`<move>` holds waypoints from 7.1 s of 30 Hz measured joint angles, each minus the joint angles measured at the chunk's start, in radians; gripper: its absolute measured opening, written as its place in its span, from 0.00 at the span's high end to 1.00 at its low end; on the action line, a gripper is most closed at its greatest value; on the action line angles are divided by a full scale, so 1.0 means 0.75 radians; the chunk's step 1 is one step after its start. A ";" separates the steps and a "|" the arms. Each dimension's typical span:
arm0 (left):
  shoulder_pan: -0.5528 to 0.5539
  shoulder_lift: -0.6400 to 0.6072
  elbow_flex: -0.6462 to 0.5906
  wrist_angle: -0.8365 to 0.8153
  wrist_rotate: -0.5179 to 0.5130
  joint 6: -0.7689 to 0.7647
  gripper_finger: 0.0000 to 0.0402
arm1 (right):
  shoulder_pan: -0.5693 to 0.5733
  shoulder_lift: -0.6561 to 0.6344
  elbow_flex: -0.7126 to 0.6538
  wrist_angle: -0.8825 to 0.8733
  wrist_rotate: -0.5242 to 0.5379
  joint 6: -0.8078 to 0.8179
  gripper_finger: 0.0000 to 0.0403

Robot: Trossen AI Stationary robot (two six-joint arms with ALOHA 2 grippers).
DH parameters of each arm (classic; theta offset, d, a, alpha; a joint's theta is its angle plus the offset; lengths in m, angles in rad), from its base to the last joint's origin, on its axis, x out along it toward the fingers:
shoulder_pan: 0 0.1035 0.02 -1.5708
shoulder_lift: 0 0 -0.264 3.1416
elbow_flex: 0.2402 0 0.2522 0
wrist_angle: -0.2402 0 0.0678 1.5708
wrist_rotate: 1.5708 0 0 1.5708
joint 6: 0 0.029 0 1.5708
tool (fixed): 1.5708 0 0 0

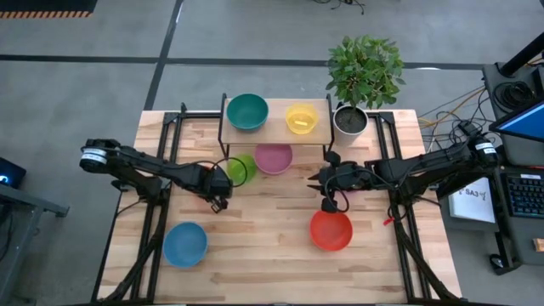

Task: Place and stack bowls onto a shelf
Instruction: Stack the orange bowl on the yellow bowl on the shelf, then stack the dark orange bowl on the dark green bowl on the shelf

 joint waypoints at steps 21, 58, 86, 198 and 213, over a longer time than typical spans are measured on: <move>-0.219 -0.001 0.794 -0.305 -0.132 1.043 1.00 | 0.213 -0.004 -0.021 0.008 0.005 0.082 0.77; 0.521 0.641 1.534 0.270 0.186 1.869 1.00 | 0.374 -0.395 -0.188 -0.062 0.112 0.143 0.77; 0.573 1.012 2.109 -0.213 0.175 1.770 0.98 | 0.374 -0.394 -0.188 -0.064 0.115 0.148 0.77; 0.278 -1.043 -0.142 0.984 0.348 1.201 1.00 | 0.236 0.432 0.599 -1.092 -0.560 0.917 0.77; 0.278 -1.055 -0.143 0.942 0.349 1.195 1.00 | 0.204 0.549 0.599 -1.123 -0.235 0.582 0.77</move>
